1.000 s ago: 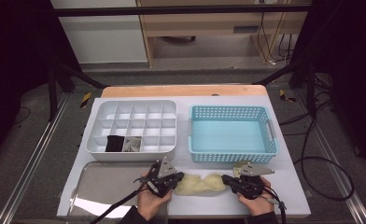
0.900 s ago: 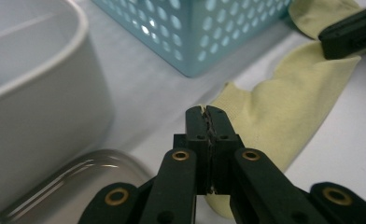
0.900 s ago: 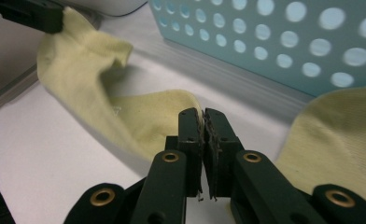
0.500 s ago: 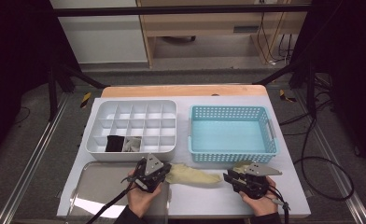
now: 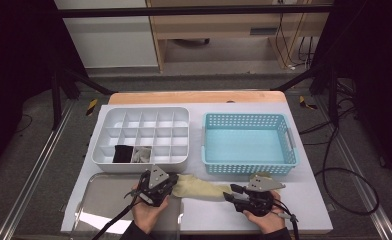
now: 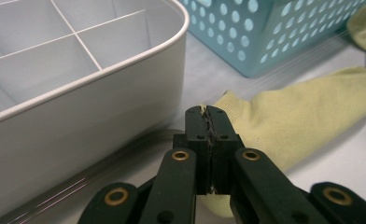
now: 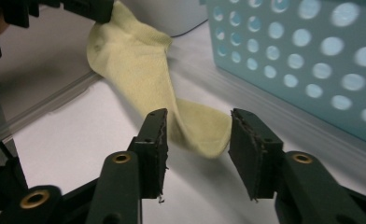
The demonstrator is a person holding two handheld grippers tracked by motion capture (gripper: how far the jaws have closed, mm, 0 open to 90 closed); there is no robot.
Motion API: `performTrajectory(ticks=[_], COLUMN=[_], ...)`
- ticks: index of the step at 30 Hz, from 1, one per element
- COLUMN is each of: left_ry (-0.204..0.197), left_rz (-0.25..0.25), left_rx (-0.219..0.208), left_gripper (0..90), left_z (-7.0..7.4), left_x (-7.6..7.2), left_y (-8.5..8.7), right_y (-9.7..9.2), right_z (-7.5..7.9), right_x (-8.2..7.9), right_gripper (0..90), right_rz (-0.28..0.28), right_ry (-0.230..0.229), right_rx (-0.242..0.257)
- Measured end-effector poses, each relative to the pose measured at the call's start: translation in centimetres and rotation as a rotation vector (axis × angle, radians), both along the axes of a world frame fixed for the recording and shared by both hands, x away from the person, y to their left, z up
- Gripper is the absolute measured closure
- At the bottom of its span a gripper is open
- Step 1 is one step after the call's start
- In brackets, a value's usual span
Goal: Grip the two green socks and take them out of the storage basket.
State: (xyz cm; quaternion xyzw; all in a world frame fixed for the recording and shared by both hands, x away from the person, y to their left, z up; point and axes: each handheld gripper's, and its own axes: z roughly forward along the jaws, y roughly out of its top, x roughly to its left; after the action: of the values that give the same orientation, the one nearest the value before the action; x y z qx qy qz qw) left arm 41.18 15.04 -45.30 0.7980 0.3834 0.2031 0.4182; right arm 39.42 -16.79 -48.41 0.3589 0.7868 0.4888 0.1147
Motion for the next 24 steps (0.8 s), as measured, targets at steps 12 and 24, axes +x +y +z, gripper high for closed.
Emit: performTrajectory(ticks=[12, 24], left_ry=[-0.009, 0.046], left_rz=[-0.070, -0.051], left_rx=[-0.102, -0.043], left_gripper=[88.6, 88.3], left_z=[1.6, -0.9], left_x=[-1.8, -0.3], left_y=[0.3, -1.2], right_y=[-1.2, -1.2], right_z=[1.4, 1.6], right_x=[-1.0, 1.4], right_gripper=[90.0, 90.0], right_rz=[0.055, -0.066], right_ry=[0.027, 0.090], right_rx=[0.048, -0.019])
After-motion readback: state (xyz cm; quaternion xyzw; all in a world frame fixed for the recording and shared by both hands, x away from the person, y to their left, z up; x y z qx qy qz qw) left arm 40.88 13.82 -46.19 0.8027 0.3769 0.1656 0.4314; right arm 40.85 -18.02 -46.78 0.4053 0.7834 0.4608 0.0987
